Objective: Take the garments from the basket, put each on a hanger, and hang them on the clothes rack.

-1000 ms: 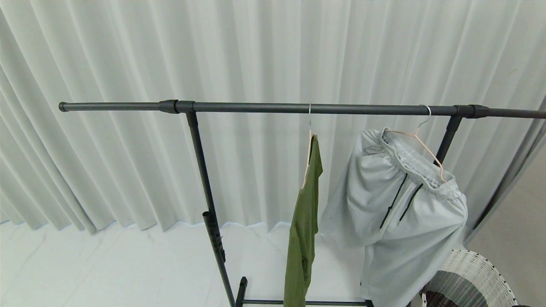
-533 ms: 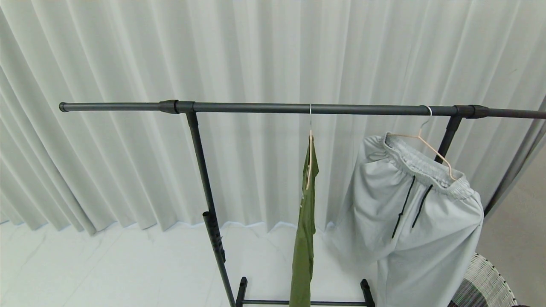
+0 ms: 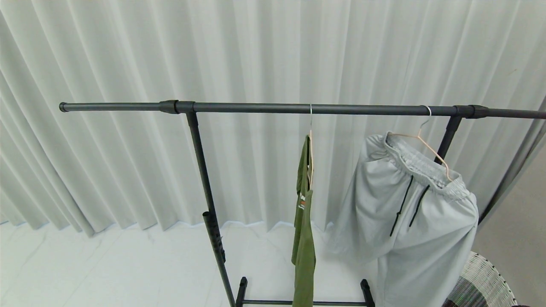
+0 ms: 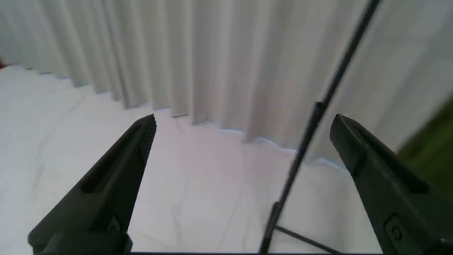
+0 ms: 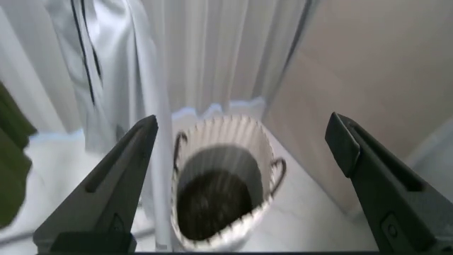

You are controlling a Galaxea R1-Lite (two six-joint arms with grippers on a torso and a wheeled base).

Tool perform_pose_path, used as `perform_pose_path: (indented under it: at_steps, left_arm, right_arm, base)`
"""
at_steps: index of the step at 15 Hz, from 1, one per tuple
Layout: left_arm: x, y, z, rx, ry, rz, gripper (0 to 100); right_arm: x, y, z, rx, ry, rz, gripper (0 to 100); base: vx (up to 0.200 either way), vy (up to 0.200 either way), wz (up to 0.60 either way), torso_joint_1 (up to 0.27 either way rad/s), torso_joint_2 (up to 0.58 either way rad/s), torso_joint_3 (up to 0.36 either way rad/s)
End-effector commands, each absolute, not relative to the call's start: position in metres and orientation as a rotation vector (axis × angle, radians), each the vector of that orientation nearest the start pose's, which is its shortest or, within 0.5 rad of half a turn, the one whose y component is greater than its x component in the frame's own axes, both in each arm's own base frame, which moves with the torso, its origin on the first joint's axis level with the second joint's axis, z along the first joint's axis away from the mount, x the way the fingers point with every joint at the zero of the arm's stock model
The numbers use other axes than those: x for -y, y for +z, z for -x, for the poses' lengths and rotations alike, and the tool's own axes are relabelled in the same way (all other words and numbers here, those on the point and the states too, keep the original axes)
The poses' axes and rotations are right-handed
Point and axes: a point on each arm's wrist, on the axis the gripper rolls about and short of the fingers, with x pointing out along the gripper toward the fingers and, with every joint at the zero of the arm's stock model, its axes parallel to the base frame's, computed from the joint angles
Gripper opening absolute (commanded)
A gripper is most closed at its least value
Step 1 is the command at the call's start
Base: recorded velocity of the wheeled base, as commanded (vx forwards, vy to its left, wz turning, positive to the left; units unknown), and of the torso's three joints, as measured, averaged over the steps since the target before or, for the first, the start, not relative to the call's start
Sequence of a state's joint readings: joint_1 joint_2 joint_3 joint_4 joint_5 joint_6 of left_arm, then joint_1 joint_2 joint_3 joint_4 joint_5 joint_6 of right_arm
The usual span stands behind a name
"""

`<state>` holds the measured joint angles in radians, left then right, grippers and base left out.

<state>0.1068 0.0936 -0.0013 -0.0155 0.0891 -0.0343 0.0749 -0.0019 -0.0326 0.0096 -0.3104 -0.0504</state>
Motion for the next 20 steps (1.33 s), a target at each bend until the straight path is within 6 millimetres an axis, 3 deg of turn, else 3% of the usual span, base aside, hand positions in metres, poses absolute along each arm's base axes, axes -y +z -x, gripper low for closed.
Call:
perform_pose_path:
  at_steps: [1,5,6,9,20]
  left_arm:
    - [-0.0002,0.0769,0.0156,-0.097,0.191,0.047,100]
    - [-0.0008,0.0766,0.0160,-0.094,0.157,0.054,100]
    - [-0.0028,0.0761,0.0173,-0.079,0.036,0.048,100]
    - [-0.0026,0.0761,0.0176,-0.075,0.053,0.064,100]
    - [-0.0021,0.0745,0.0229,-0.004,0.092,0.105,100]
  right_arm:
    - [0.0082,0.0788,0.0242,0.004,-0.212,0.049,100]
    - [0.0044,0.0805,0.0228,0.048,-0.046,0.052,100]
    - [0.0035,0.0802,0.0228,0.046,-0.006,0.044,100]
    - [0.0009,0.0747,0.0228,-0.006,0.112,0.037,100]
    - [0.0008,0.0744,0.0228,-0.010,0.118,0.014,100]
  base:
    - [0.000,0.000,0.00,0.000,0.00,0.000]
    - [0.000,0.000,0.00,0.000,0.00,0.000]
    - [0.000,0.000,0.00,0.000,0.00,0.000]
    - [0.000,0.000,0.00,0.000,0.00,0.000]
    - [0.000,0.000,0.00,0.000,0.00,0.000]
